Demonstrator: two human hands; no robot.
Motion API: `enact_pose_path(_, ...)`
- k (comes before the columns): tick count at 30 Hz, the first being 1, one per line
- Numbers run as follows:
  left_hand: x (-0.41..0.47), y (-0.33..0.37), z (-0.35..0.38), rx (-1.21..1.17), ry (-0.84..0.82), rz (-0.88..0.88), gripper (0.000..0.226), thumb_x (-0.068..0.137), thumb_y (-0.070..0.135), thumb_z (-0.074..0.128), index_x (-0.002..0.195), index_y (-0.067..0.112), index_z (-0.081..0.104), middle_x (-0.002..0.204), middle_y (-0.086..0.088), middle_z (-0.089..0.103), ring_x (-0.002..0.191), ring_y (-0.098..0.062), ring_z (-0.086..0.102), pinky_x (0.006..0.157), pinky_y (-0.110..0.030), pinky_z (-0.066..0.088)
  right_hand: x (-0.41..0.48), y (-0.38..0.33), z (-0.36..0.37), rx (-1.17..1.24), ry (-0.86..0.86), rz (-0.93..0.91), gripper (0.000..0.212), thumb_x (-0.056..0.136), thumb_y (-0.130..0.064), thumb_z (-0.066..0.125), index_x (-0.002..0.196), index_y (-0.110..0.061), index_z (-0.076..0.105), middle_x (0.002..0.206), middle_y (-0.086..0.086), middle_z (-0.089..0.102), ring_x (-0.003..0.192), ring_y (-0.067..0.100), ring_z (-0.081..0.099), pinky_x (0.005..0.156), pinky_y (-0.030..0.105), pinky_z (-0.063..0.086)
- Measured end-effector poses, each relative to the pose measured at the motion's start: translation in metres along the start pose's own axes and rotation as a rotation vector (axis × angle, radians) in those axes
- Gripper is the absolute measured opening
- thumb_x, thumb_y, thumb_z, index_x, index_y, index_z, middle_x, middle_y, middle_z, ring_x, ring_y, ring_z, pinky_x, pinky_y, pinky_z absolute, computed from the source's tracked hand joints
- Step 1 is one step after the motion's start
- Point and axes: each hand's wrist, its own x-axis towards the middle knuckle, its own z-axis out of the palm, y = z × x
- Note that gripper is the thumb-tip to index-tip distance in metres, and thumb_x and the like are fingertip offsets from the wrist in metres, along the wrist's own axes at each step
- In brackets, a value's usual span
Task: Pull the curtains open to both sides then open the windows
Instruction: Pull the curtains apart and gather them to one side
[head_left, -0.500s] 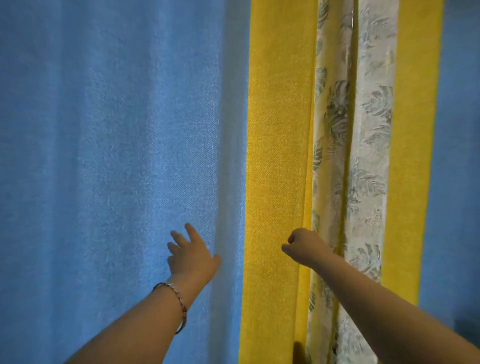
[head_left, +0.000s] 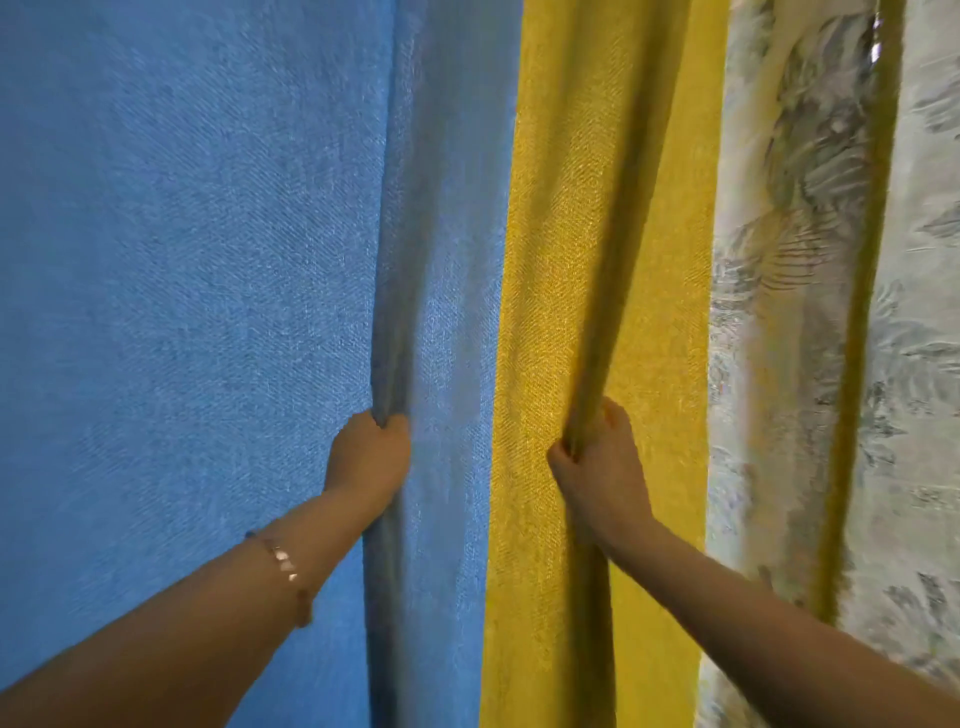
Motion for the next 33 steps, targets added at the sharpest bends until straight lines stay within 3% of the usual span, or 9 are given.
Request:
enact_pose_path(5, 0.000, 0.004, -0.014, -0.376, -0.232, 0.022, 0.038, 0.087, 0.045, 0.053, 0.108, 0.013, 0.057, 0.094, 0.000, 0.064, 0.087, -0.015, 0.061, 0.075, -0.031, 0.045, -0.010, -0.082, 0.057, 0.074, -0.210, -0.419, 0.053, 0.082, -0.006, 0.057, 0.133, -0.001, 0.046, 0.142, 0.020, 0.040, 0.129, 0.035, 0.038, 0.110, 0.040, 0.033)
enact_pose_path(10, 0.038, 0.015, -0.030, 0.016, -0.046, 0.054, 0.045, 0.070, 0.035, 0.071, 0.108, 0.012, 0.065, 0.105, -0.019, 0.068, 0.099, -0.035, 0.063, 0.084, -0.038, 0.050, -0.009, -0.110, 0.065, -0.045, -0.520, -0.641, 0.038, 0.078, -0.015, 0.068, 0.114, -0.002, 0.061, 0.123, 0.022, 0.055, 0.120, 0.031, 0.047, 0.103, 0.038, 0.036)
enact_pose_path(13, 0.060, 0.009, -0.036, 0.402, 0.015, 0.132, 0.028, 0.083, 0.014, 0.057, 0.108, 0.002, 0.061, 0.113, -0.029, 0.063, 0.105, -0.043, 0.059, 0.084, -0.045, 0.047, -0.007, -0.086, 0.049, -0.166, -0.323, -0.738, 0.016, 0.080, -0.023, 0.062, 0.090, -0.014, 0.071, 0.116, 0.007, 0.066, 0.115, 0.024, 0.057, 0.109, 0.042, 0.030)
enact_pose_path(17, 0.080, -0.001, -0.027, 0.755, 0.121, 0.265, 0.031, 0.097, 0.014, 0.033, 0.117, 0.003, 0.054, 0.117, -0.027, 0.060, 0.106, -0.045, 0.058, 0.088, -0.046, 0.046, 0.028, -0.038, 0.010, -0.019, 0.413, -0.241, 0.069, 0.074, -0.035, 0.071, 0.134, -0.008, 0.048, 0.148, 0.023, 0.033, 0.138, 0.037, 0.030, 0.112, 0.049, 0.022)
enact_pose_path(20, 0.092, -0.007, -0.018, 0.765, 0.113, 0.306, 0.034, 0.098, 0.010, 0.029, 0.122, 0.001, 0.053, 0.118, -0.027, 0.060, 0.106, -0.044, 0.058, 0.087, -0.045, 0.046, 0.059, -0.002, -0.016, 0.090, 0.359, 0.342, 0.122, 0.066, -0.058, 0.072, 0.148, -0.005, -0.001, 0.154, 0.028, 0.009, 0.143, 0.040, 0.008, 0.117, 0.050, 0.009)
enact_pose_path(23, 0.091, -0.007, -0.013, 0.724, 0.129, 0.340, 0.031, 0.097, 0.007, 0.035, 0.119, -0.002, 0.055, 0.116, -0.027, 0.060, 0.104, -0.042, 0.058, 0.086, -0.046, 0.047, 0.064, -0.004, -0.010, 0.375, 0.269, 0.315, 0.077, 0.068, -0.039, 0.079, 0.126, -0.005, 0.042, 0.105, 0.013, 0.065, 0.107, 0.030, 0.060, 0.085, 0.020, 0.053)
enact_pose_path(26, 0.096, -0.013, -0.020, 0.738, 0.326, 0.598, 0.014, 0.084, -0.001, 0.062, 0.094, -0.009, 0.068, 0.121, -0.033, 0.058, 0.113, -0.051, 0.053, 0.102, -0.060, 0.036, 0.063, -0.041, 0.025, 0.280, 0.356, 0.087, 0.028, 0.076, -0.006, 0.060, 0.088, -0.018, 0.038, 0.060, -0.005, 0.044, 0.061, 0.025, 0.052, 0.041, 0.022, 0.037)
enact_pose_path(29, 0.101, -0.028, -0.042, 0.877, 0.408, 0.738, 0.009, 0.077, 0.006, 0.067, 0.079, 0.002, 0.074, 0.136, -0.027, 0.051, 0.125, -0.057, 0.039, 0.101, -0.069, 0.020, 0.065, -0.104, 0.064, 0.206, 0.239, -0.186, 0.035, 0.078, -0.001, 0.048, 0.110, -0.012, 0.039, 0.082, 0.008, 0.053, 0.075, 0.033, 0.057, 0.056, 0.029, 0.033)
enact_pose_path(33, 0.117, -0.053, -0.090, 0.925, 0.501, 0.484, 0.004, 0.070, 0.010, 0.076, 0.073, 0.008, 0.075, 0.150, -0.024, 0.032, 0.132, -0.062, 0.019, 0.101, -0.073, 0.010, 0.079, -0.191, 0.112, 0.209, 0.135, -0.399, 0.036, 0.085, 0.000, 0.045, 0.120, -0.005, 0.039, 0.118, 0.015, 0.057, 0.104, 0.037, 0.056, 0.066, 0.031, 0.028)
